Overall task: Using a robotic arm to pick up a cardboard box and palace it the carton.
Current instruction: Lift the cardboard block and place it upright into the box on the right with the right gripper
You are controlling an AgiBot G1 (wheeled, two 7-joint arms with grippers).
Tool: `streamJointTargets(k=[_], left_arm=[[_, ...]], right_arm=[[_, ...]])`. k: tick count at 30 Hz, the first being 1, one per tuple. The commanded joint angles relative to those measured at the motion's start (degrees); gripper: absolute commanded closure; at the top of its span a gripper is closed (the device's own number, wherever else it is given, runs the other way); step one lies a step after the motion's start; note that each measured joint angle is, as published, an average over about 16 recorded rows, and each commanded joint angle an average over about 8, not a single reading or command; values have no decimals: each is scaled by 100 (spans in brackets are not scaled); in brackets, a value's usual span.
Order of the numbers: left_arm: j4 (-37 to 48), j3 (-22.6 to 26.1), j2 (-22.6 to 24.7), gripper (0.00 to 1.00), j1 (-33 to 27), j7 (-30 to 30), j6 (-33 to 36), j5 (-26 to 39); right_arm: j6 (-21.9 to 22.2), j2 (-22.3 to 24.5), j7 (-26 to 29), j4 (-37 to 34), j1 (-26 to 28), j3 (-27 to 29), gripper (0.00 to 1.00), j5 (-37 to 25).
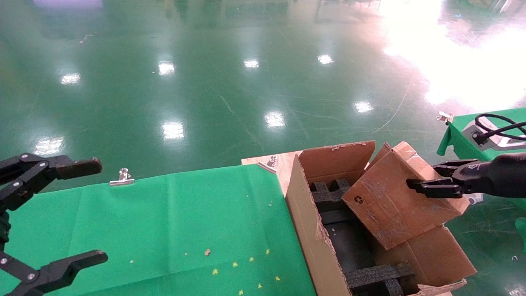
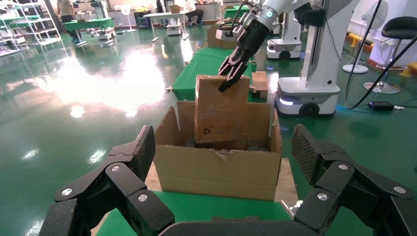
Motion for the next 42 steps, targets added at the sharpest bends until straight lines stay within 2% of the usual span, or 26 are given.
streamJointTargets(k=[1, 8, 12, 20, 29, 34, 42], left_arm=[[1, 0, 0, 0, 0, 0, -1, 0], [1, 0, 0, 0, 0, 0, 0, 0], [1, 1, 0, 0, 0, 1, -1, 0], [2, 2, 0, 0, -1, 1, 0, -1], [3, 3, -1, 0, -1, 2, 0, -2], [3, 4, -1, 0, -2, 2, -1, -2], [3, 5, -1, 0, -2, 3, -1, -3]], right_arm=[[5, 13, 14, -2, -52, 18, 100, 60], [14, -9, 26, 0, -1, 1, 100, -1], [115, -50, 254, -2, -105, -4, 100, 47], [730, -121, 1348, 301, -406, -113, 100, 47], [1140, 157, 2381, 1271, -344, -272, 100, -166], [1603, 350, 2840, 1844, -254, -358, 100, -405], [2683, 722, 3474, 2789, -99, -491, 100, -991]])
